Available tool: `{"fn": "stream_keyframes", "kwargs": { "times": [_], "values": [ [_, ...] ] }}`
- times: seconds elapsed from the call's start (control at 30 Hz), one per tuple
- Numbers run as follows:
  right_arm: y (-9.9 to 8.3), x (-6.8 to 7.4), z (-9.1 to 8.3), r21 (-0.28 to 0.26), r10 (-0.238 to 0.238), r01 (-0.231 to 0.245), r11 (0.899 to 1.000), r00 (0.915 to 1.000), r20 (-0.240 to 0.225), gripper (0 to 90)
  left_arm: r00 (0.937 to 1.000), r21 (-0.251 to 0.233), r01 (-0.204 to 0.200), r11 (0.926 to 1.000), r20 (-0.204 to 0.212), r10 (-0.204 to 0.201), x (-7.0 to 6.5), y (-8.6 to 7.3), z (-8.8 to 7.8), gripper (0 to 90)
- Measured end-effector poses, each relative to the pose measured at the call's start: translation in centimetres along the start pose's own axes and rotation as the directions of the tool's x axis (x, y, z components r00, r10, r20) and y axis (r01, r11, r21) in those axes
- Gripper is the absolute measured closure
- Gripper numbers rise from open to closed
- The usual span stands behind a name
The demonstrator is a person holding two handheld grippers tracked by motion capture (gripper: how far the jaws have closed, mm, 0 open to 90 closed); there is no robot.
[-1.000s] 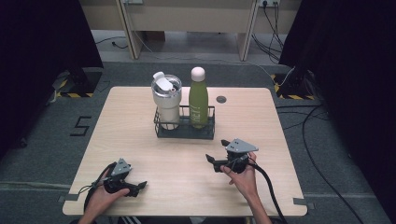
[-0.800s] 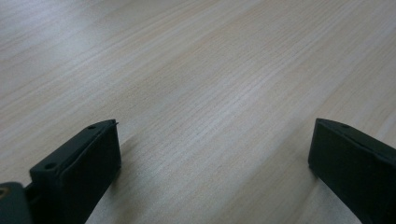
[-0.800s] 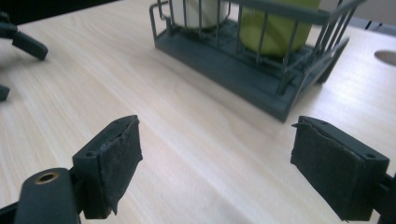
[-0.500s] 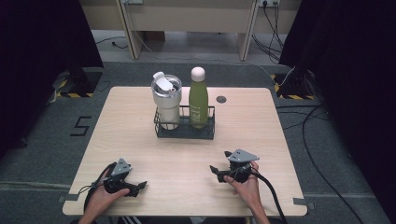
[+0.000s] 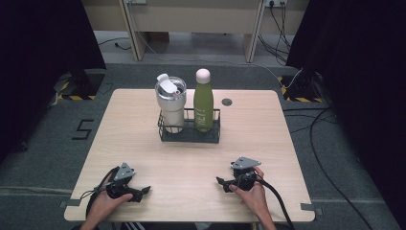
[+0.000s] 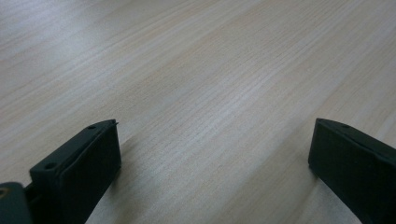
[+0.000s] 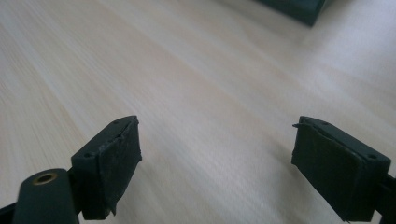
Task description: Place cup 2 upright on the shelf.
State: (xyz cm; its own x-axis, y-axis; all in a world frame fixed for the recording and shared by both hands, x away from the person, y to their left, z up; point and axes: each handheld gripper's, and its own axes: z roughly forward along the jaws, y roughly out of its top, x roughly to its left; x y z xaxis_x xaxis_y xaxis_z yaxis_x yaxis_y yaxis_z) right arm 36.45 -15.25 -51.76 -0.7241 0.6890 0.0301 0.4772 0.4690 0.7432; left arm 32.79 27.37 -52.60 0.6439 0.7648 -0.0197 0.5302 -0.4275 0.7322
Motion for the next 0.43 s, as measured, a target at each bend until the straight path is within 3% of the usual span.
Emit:
{"fn": "stream_keyframes", "kwargs": {
  "times": [0.03, 0.43],
  "values": [
    [-0.04, 0.2, 0.16, 0.034, -0.027, 0.026, 0.999, 0.9993, 0.027, 13.9, 1.0, 0.0, 0.0, 1.0, 0.0, 0.0, 0.0, 0.0, 0.0, 1.7],
    [-0.03, 0.19, 0.19, 0.041, -0.03, 0.029, 0.999, 0.9994, 0.016, 11.8, 1.0, 0.001, 0.0, 1.0, 0.001, 0.0, 0.01, 0.0, 0.0, 1.7]
  ]
}}
